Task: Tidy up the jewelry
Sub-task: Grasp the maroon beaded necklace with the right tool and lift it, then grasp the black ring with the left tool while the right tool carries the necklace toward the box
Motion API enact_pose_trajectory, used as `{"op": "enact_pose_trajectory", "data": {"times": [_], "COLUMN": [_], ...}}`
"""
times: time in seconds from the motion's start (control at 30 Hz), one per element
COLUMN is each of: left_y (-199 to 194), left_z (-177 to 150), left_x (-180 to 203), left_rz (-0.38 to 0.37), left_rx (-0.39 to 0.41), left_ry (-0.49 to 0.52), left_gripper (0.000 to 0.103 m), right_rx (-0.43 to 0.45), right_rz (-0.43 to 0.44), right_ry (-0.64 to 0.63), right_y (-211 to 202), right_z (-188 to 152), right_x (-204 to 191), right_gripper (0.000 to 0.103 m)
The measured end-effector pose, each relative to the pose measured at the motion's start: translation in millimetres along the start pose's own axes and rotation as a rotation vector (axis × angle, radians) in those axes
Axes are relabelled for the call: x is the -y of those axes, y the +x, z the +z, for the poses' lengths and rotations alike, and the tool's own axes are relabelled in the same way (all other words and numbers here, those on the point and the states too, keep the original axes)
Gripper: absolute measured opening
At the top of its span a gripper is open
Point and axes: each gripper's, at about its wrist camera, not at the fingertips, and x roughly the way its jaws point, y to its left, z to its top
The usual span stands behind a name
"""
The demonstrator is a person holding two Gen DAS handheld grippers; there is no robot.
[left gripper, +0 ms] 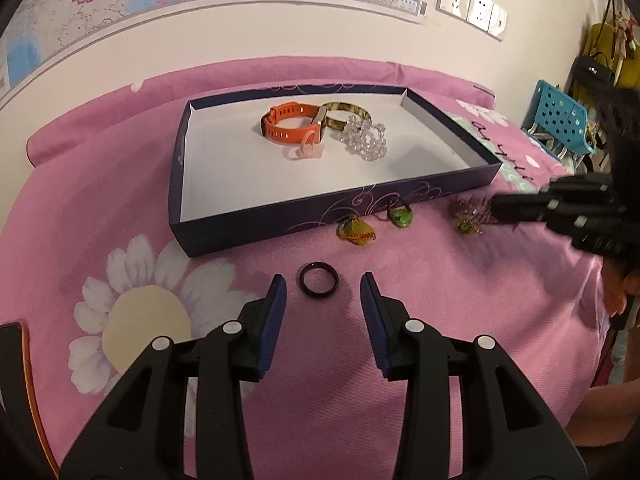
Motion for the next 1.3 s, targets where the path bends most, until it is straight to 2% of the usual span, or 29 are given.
{"op": "enact_pose_trajectory", "data": {"times": [0.5,0.67,0.83,1.3], "left_y": [9,10,10,-12], "left_z": [4,5,4,12], "left_x": [6,7,11,12], "left_rz": [0.018,0.032,0.055,-0.002], "left_rx": [-0.027,-0.027,-0.022,0.040], "left_ry": [0.035,0.041,0.058,0.025], "left_gripper": [0.036,0.023,0.023,0.023], "right_rx": [0.107,0.114,0.109,0.135], "right_rz": [0.045,0.053,0.068,0.094], "right_ry": [0.087,0.104,0.113,0.143], "right_y": [-27,-26,-24,-25], "right_z": [12,13,12,20], "right_x": [14,16,15,16], "right_gripper": [0.002,0.002,0.002,0.002]}}
